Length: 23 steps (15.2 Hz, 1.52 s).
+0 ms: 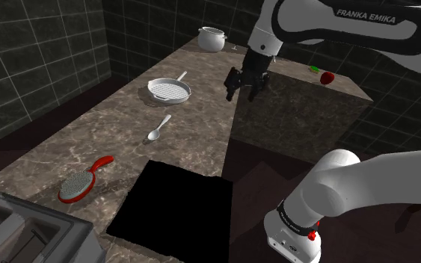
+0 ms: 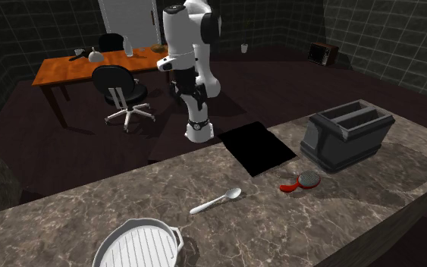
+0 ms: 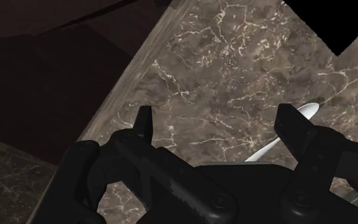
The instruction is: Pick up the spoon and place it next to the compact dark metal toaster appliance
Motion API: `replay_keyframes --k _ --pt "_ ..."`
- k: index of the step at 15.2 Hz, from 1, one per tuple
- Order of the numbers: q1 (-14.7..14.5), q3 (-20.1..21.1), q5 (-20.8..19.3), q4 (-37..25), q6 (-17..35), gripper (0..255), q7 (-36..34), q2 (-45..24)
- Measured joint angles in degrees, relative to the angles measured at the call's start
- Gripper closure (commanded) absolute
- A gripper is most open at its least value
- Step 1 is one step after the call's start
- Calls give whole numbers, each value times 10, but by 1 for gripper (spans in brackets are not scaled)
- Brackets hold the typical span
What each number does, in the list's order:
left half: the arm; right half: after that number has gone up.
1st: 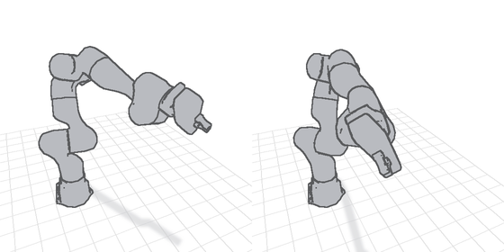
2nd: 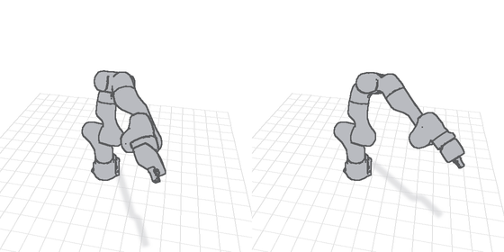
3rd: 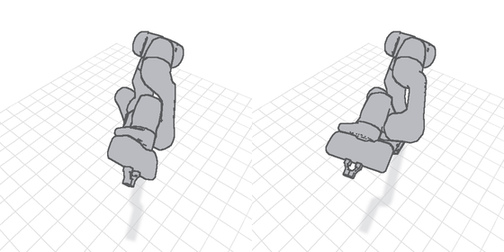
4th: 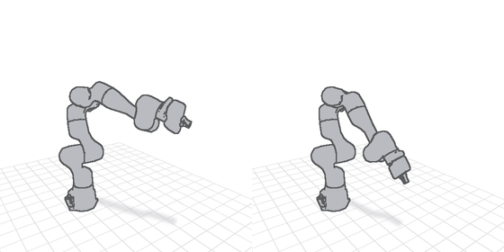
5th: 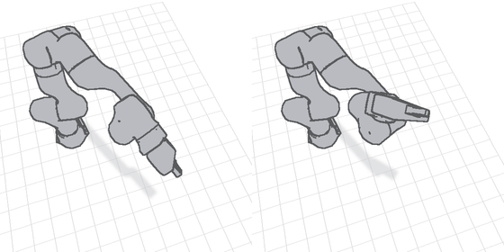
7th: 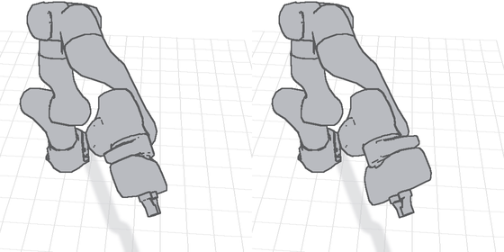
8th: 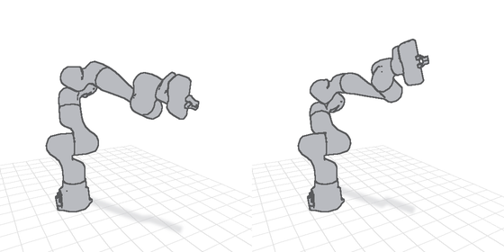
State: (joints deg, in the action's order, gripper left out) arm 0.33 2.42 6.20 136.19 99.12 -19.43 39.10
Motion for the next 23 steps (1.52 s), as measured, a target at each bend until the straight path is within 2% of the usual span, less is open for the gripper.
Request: replay_keyframes --k 4,13,23 --pt "3 31 27 1 66 0 -70 -65" --pt "13 84 59 -56 193 0 -218 -242" --pt "12 104 48 -196 290 0 -380 -467"
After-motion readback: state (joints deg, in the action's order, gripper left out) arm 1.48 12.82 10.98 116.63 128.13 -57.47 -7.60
